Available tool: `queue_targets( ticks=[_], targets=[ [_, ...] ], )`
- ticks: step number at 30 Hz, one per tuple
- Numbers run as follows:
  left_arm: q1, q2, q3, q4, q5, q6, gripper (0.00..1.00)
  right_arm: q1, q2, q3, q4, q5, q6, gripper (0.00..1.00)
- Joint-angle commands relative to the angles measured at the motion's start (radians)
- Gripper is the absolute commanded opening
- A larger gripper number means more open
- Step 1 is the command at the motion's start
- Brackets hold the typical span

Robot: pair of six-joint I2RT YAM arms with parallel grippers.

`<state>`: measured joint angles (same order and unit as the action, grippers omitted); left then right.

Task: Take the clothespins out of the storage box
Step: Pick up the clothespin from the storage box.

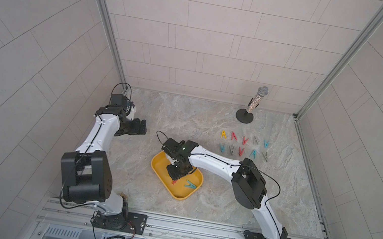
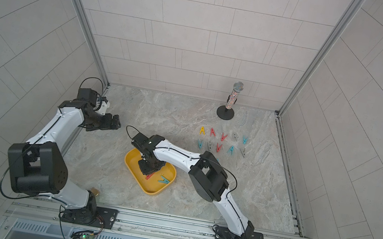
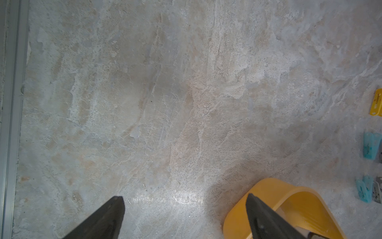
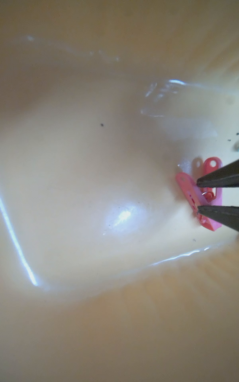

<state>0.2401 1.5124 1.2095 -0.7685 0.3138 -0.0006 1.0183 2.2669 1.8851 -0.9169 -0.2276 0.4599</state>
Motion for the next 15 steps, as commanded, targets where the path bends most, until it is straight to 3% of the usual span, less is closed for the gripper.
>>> queue_targets(
  ticks=[1,9,15],
  targets=[
    [0.005,-0.022,-0.013,-0.014,-0.001,0.008,1.0,0.0,0.002,0.014,-0.004,0.053,-0.019,0.2],
    [0.005,-0.021,-0.012,-0.012,-0.001,0.008,1.0,0.002,0.023,0.035,-0.002,0.045,0.002,0.39],
    [0.005,-0.019,-0.013,-0.012,0.003,0.006,1.0,0.009,0.031,0.056,-0.01,0.028,0.017,0.4]
  ],
)
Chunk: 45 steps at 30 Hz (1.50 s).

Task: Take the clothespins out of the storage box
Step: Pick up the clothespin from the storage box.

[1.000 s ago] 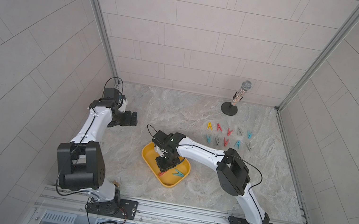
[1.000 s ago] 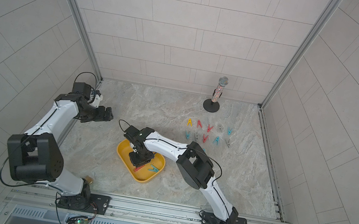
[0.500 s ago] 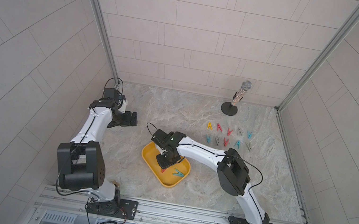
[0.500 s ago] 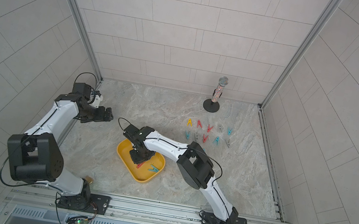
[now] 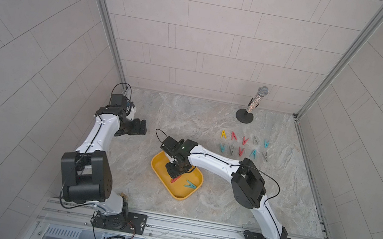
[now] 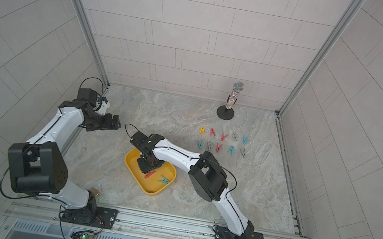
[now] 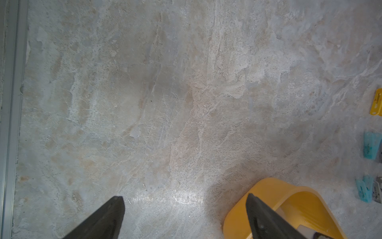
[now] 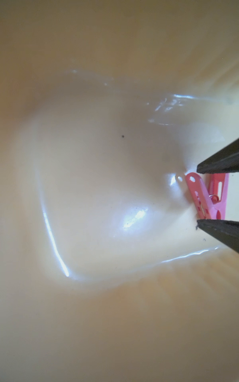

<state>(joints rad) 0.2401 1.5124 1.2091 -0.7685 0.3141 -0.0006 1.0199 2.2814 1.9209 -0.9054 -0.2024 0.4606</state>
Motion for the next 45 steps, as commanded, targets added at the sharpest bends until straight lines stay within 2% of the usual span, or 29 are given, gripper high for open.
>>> queue_targets(
  ticks=[1,13,27,33,45],
  targets=[
    [0.005,-0.019,-0.014,-0.012,0.004,0.007,1.0,0.008,0.018,0.024,-0.025,-0.003,0.019,0.4],
    [0.005,-0.026,-0.014,-0.012,0.01,0.003,1.0,0.008,0.064,0.03,-0.041,0.043,0.087,0.39],
    [0.005,-0.026,-0.013,-0.012,0.011,0.003,1.0,0.02,0.066,0.06,-0.042,0.056,0.061,0.11],
    [0.005,-0.024,-0.015,-0.012,0.013,0.005,1.0,0.022,0.016,0.061,-0.023,0.052,0.033,0.0],
    [0.005,-0.022,-0.025,-0.004,0.023,0.013,1.0,0.008,-0.186,0.036,-0.034,0.111,-0.054,0.0]
  ],
)
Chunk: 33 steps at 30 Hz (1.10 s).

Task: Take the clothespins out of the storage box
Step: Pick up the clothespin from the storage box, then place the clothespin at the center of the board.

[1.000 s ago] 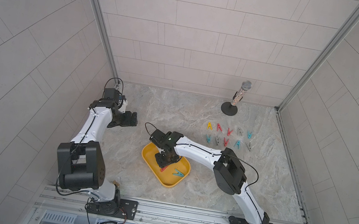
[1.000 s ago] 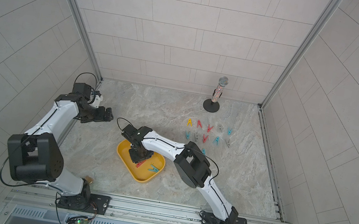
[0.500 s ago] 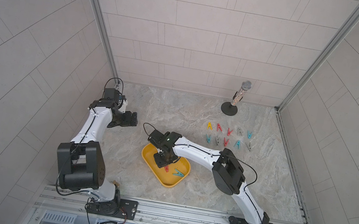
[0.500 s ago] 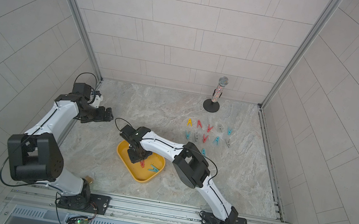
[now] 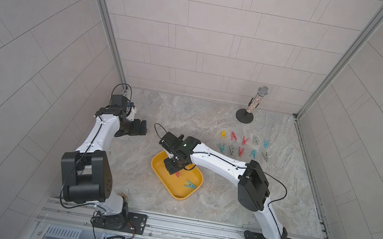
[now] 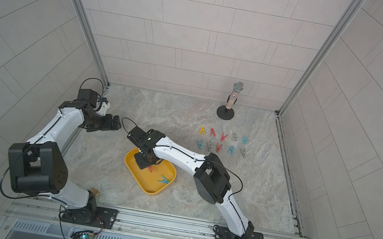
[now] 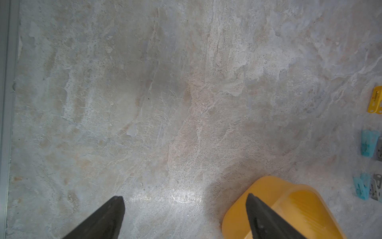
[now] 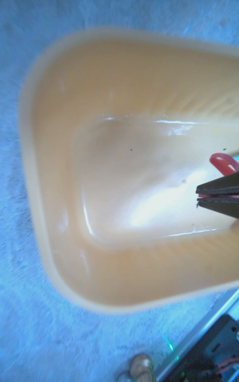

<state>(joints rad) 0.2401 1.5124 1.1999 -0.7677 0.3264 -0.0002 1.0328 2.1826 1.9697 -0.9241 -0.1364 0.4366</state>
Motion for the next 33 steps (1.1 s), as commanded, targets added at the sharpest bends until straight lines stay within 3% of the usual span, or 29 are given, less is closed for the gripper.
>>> queue_targets(
  ticks=[1,7,18,26,33],
  targets=[
    [0.005,-0.024,-0.016,-0.005,0.014,0.014,1.0,-0.01,-0.11,-0.027,-0.015,0.058,-0.03,0.0],
    [0.005,-0.024,-0.019,-0.005,0.052,0.023,1.0,-0.097,-0.246,-0.155,-0.005,0.096,-0.02,0.0],
    [-0.006,-0.022,-0.022,-0.01,0.124,0.04,1.0,-0.373,-0.486,-0.522,0.05,0.078,0.005,0.0],
    [-0.036,0.011,-0.013,-0.023,0.137,0.047,1.0,-0.628,-0.545,-0.731,0.076,0.039,-0.005,0.0],
    [-0.044,0.019,-0.009,-0.028,0.126,0.049,1.0,-0.792,-0.512,-0.756,0.064,0.088,-0.045,0.0]
  ],
)
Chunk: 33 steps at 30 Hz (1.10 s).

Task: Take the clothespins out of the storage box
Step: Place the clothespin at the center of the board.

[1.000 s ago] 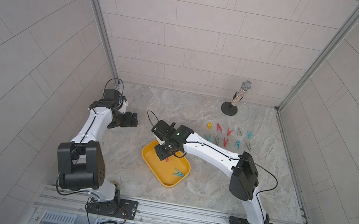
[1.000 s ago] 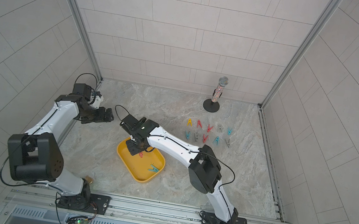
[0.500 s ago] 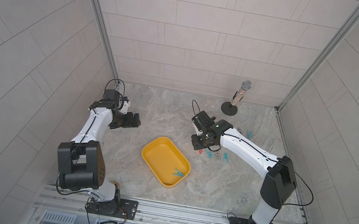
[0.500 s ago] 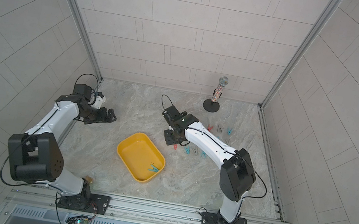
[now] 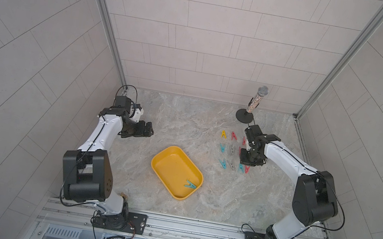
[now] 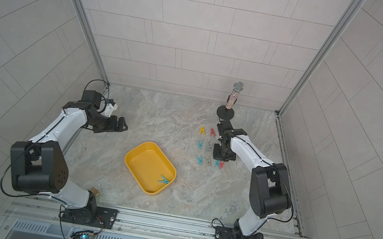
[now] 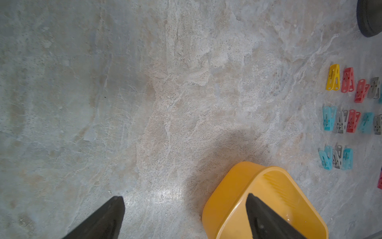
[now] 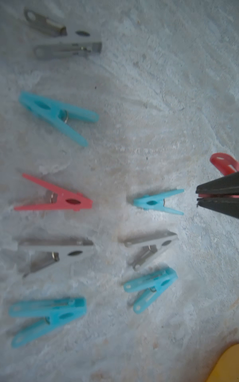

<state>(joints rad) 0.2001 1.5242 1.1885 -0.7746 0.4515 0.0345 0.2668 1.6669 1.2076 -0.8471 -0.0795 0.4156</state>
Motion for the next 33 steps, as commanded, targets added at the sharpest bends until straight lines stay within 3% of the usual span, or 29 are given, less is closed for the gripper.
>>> queue_targets(
  ticks=[1,15,33],
  targets=[
    [-0.004,0.007,0.003,-0.021,-0.001,0.015,1.0,-0.042,0.019,0.013,-0.012,0.033,-0.032,0.0],
    [-0.004,-0.001,0.004,-0.023,-0.016,0.013,1.0,-0.101,0.202,0.093,0.019,0.081,-0.078,0.0],
    [-0.004,-0.002,0.003,-0.022,-0.02,0.013,1.0,-0.094,0.216,0.023,0.069,0.076,-0.067,0.1]
  ],
)
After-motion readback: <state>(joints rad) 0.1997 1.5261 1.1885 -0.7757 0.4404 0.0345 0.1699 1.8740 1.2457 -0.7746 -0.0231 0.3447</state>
